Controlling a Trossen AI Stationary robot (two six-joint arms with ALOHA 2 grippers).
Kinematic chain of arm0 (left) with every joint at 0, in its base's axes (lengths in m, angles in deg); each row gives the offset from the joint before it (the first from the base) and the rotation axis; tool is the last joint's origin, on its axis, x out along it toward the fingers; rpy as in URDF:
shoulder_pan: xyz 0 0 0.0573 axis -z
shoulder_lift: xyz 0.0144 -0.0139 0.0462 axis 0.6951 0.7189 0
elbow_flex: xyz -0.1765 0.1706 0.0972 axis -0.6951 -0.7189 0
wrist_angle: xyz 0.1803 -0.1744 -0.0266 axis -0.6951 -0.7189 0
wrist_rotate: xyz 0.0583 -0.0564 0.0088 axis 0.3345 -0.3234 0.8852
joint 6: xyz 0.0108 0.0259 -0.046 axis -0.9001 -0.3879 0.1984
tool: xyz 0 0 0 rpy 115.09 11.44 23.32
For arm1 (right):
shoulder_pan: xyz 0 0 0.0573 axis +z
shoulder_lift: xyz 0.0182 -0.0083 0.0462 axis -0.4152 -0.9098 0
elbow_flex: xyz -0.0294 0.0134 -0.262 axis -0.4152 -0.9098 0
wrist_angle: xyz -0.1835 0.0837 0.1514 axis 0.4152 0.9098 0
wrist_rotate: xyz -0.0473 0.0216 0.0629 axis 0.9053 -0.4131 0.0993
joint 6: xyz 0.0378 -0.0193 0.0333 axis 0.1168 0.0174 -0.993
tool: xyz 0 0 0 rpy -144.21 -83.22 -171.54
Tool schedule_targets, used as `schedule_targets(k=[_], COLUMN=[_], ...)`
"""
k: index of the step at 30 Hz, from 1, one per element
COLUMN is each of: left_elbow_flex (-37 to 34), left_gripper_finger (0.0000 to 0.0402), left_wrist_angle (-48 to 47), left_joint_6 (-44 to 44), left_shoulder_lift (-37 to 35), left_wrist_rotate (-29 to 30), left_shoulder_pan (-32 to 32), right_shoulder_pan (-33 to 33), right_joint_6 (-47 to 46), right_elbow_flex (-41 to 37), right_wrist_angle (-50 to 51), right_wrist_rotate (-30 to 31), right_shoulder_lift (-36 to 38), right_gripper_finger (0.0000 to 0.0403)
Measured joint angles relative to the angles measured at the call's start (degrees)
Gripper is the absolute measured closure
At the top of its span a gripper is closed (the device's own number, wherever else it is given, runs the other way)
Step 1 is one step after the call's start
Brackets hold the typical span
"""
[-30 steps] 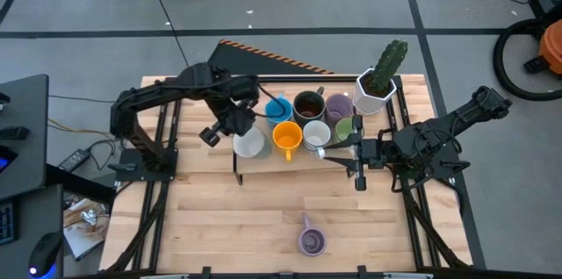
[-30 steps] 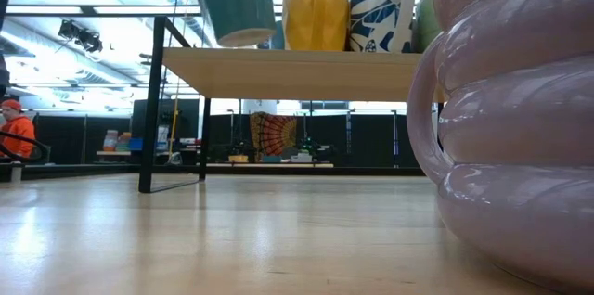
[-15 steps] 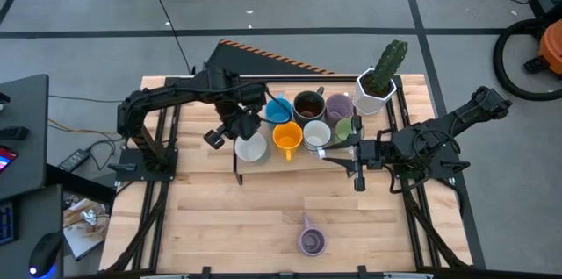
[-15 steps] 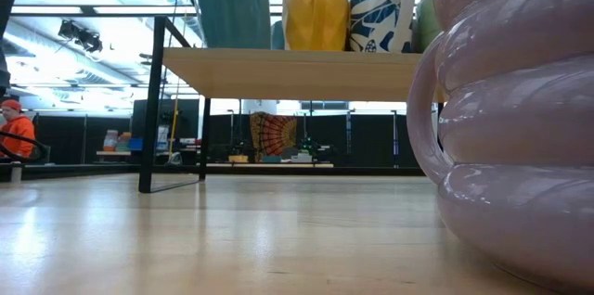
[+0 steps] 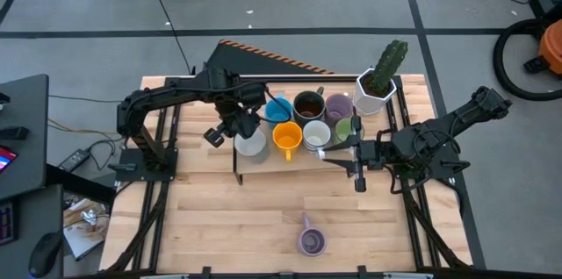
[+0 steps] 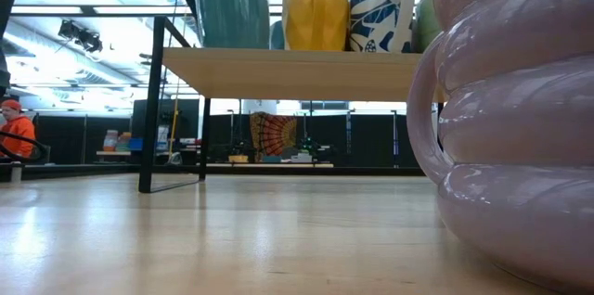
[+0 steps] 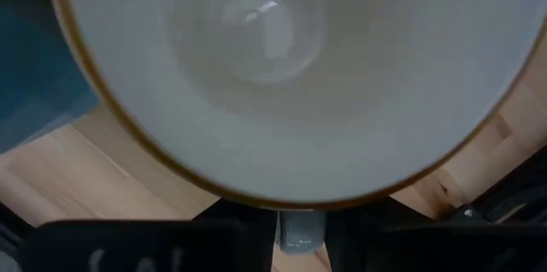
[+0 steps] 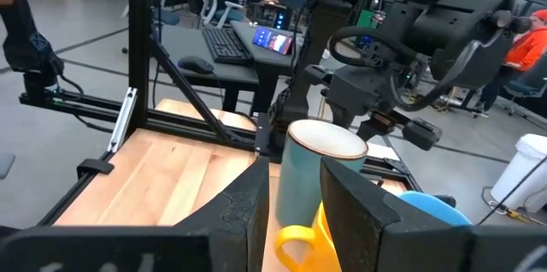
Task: Place coffee mugs
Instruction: Put the light blue mug on the shelf
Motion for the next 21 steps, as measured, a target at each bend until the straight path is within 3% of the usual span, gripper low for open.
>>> schedule_targets(k=[8,15,21], left_elbow_flex=[0.0,0.0,0.5], left_gripper_finger=[0.0316,0.0266,0.022], left_wrist_angle=[0.4,1.3,2.7], left_joint_6=[0.4,0.8,3.5], left_shoulder_lift=[0.0,0.0,0.0], left_wrist_rotate=[3.7,6.6,12.9], left_shoulder_pan=[0.0,0.0,0.0], right_shoulder_pan=[0.0,0.0,0.0], right_joint_6=[0.0,0.0,0.0], right_elbow_flex=[0.0,0.0,0.0], right_wrist_angle=[0.0,0.0,0.0], right_wrist_rotate=[-0.2,-0.2,-0.2], right_shoulder_lift=[0.0,0.0,0.0], right_gripper_finger=[0.029,0.029,0.029])
